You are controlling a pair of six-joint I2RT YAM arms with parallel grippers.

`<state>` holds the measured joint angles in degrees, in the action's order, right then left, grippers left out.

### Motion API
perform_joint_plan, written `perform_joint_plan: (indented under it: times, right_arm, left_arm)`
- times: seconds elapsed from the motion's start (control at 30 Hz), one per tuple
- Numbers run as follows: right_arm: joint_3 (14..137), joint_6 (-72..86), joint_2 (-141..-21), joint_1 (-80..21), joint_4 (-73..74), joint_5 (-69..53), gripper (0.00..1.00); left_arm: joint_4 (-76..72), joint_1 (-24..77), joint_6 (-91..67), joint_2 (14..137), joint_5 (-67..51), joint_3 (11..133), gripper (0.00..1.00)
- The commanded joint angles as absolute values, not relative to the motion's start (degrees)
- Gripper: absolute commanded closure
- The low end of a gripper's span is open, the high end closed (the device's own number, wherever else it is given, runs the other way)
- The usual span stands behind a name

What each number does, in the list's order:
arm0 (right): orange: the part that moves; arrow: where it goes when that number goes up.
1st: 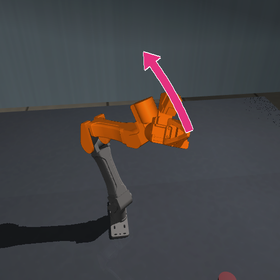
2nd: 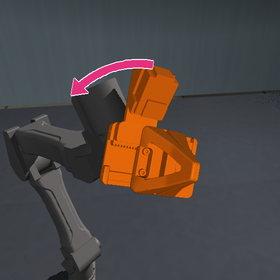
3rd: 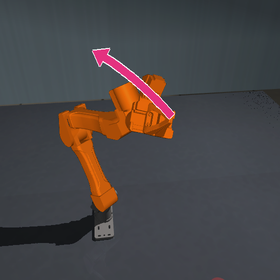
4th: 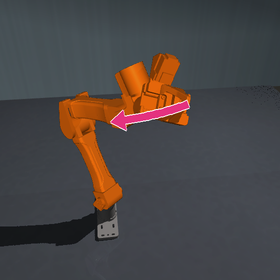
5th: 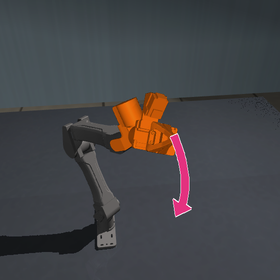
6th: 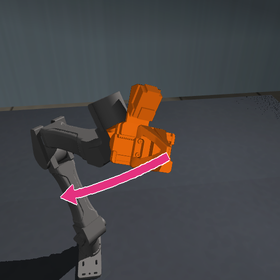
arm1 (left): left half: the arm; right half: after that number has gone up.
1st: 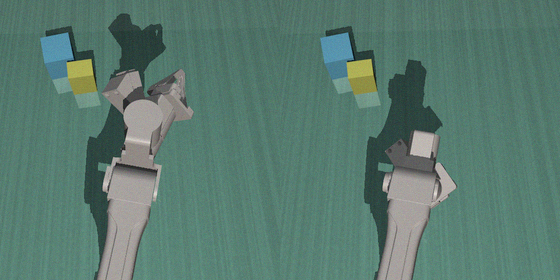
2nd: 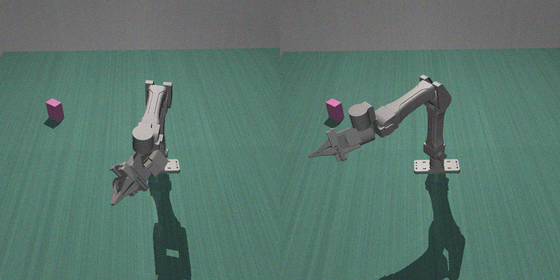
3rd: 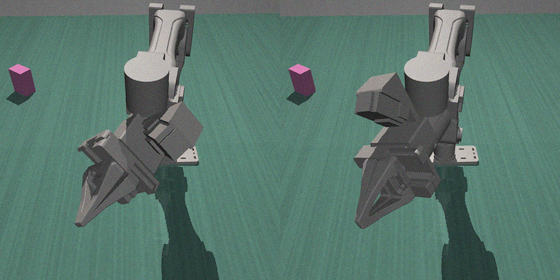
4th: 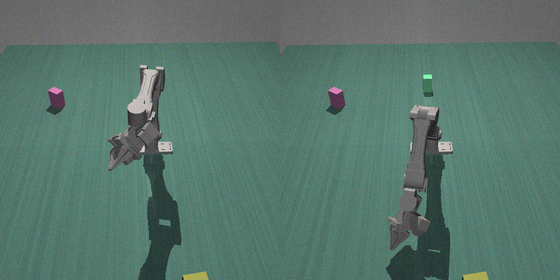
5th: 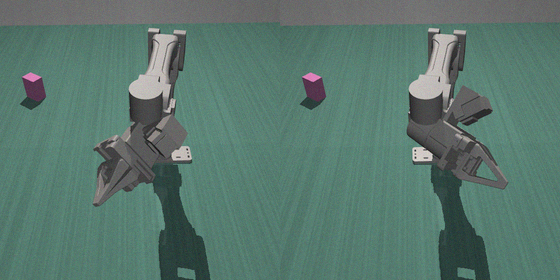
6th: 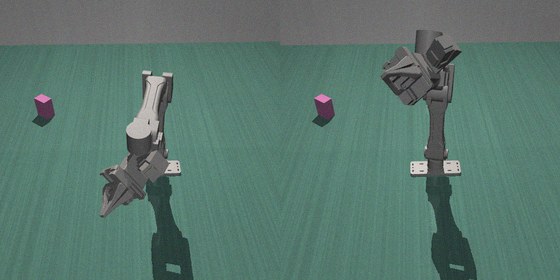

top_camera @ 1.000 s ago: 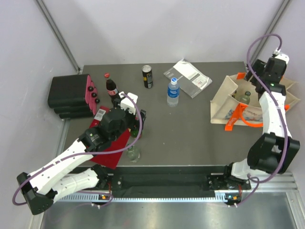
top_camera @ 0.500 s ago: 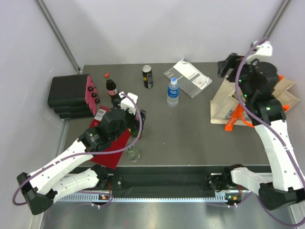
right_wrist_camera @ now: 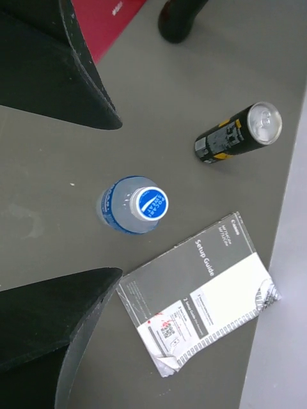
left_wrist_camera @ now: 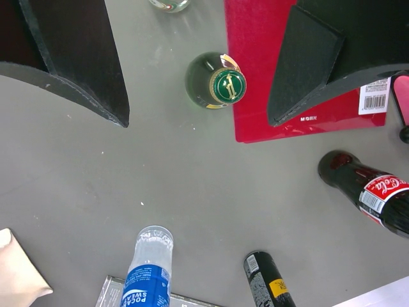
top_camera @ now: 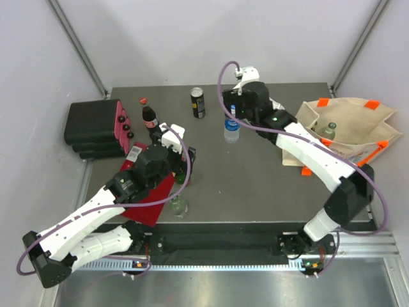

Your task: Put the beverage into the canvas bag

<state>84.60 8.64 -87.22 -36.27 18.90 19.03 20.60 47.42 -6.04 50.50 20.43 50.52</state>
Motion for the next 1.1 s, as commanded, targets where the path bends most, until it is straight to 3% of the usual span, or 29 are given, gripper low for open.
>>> perform_joint_plan:
  times: [0.0, 0.63, 1.07]
  right_arm:
    - [90.9, 6.5, -92.6, -36.9, 16.9, 23.2, 0.11]
    - [93.2, 7.0, -107.7, -34.5, 17.8, 17.7, 0.11]
    - [90.1, 7.2, -108.5, -32.4, 15.5, 14.8, 0.25]
  left_arm:
    - [19.2, 47.5, -6.1, 49.5, 20.7, 52.0, 0.07]
    - [19.2, 47.5, -6.1, 50.0, 20.3, 52.0, 0.07]
    - [19.2, 47.5, -6.0, 50.2, 20.5, 52.0, 0.07]
